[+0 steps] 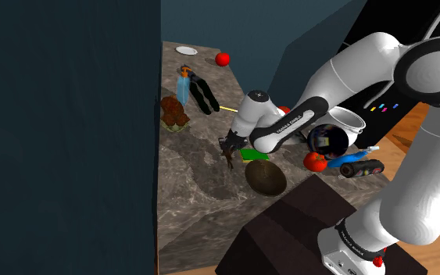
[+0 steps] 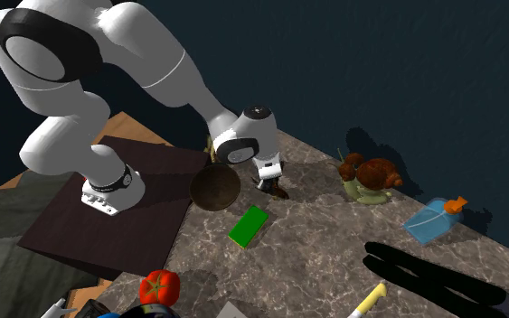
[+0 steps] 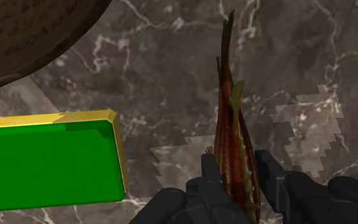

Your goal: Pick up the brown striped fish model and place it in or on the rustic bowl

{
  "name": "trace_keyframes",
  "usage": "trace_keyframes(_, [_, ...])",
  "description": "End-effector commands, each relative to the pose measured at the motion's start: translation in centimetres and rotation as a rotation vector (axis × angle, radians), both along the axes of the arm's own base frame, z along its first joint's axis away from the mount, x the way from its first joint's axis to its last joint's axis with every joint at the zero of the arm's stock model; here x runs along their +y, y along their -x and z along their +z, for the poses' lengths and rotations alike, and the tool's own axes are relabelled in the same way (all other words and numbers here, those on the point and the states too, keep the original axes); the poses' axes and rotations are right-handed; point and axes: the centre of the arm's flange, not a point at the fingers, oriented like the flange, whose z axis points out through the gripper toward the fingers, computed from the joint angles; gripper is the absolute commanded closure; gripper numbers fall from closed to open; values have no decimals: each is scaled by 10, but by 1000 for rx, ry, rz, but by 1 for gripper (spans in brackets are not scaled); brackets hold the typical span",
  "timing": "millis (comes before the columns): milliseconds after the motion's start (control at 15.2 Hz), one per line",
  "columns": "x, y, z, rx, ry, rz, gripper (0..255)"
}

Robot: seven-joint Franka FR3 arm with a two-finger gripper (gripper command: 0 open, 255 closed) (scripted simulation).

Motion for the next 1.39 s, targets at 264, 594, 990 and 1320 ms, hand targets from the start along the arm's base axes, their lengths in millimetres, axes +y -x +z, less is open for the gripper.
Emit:
trace_keyframes(264, [0,0,0,1,0,0,255])
trace_keyframes(594, [0,0,16,1,0,0,255])
trace_keyframes(990, [0,0,47,1,0,0,255])
trace_keyframes(1320, [0,0,74,1,0,0,255])
